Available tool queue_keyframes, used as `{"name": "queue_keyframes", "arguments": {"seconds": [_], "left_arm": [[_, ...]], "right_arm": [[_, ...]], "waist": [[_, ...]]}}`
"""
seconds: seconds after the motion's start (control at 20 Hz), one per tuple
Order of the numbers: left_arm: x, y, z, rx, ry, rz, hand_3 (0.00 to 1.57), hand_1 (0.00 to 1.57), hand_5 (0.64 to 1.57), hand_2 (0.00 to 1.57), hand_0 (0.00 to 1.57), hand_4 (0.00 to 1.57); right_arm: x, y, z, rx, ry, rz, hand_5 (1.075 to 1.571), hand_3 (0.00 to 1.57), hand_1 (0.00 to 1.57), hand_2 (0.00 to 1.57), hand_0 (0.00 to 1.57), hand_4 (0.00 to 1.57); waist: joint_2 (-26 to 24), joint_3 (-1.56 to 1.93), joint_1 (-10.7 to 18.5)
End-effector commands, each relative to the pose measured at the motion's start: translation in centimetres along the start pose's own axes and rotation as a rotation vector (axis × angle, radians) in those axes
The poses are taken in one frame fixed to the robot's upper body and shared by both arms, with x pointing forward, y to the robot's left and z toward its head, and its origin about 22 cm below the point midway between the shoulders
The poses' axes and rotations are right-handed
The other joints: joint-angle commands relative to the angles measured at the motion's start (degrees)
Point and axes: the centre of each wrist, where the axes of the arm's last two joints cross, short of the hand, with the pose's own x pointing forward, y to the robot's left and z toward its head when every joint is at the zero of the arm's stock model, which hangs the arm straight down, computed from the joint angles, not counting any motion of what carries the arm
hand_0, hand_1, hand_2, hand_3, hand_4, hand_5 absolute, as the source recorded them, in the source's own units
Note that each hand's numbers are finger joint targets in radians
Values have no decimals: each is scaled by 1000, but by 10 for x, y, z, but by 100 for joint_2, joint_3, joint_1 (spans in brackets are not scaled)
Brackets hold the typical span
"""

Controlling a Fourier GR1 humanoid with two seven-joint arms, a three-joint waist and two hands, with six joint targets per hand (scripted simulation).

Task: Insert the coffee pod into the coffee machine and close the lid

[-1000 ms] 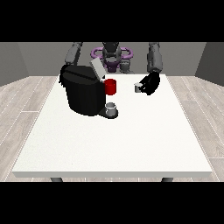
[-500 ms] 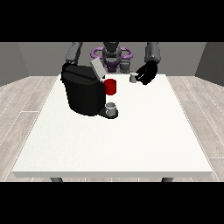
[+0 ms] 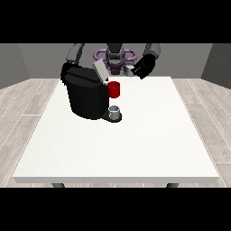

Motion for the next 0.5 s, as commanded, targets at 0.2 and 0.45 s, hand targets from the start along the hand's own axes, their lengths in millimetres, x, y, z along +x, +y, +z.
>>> {"name": "queue_keyframes", "arguments": {"seconds": [0.2, 0.45], "left_arm": [[60, 20, -17, -9, -36, 51, 1370, 1413, 1571, 1443, 1413, 624], [37, 58, -10, 118, -4, 80, 1316, 1352, 1571, 1398, 1352, 611]], "right_arm": [[-8, -14, 0, -43, -2, -21, 1571, 0, 0, 0, 0, 178], [22, 9, -16, 40, -84, -12, 1571, 0, 0, 0, 0, 240]], "waist": [[-47, 0, 26], [508, -2, -409]]}}
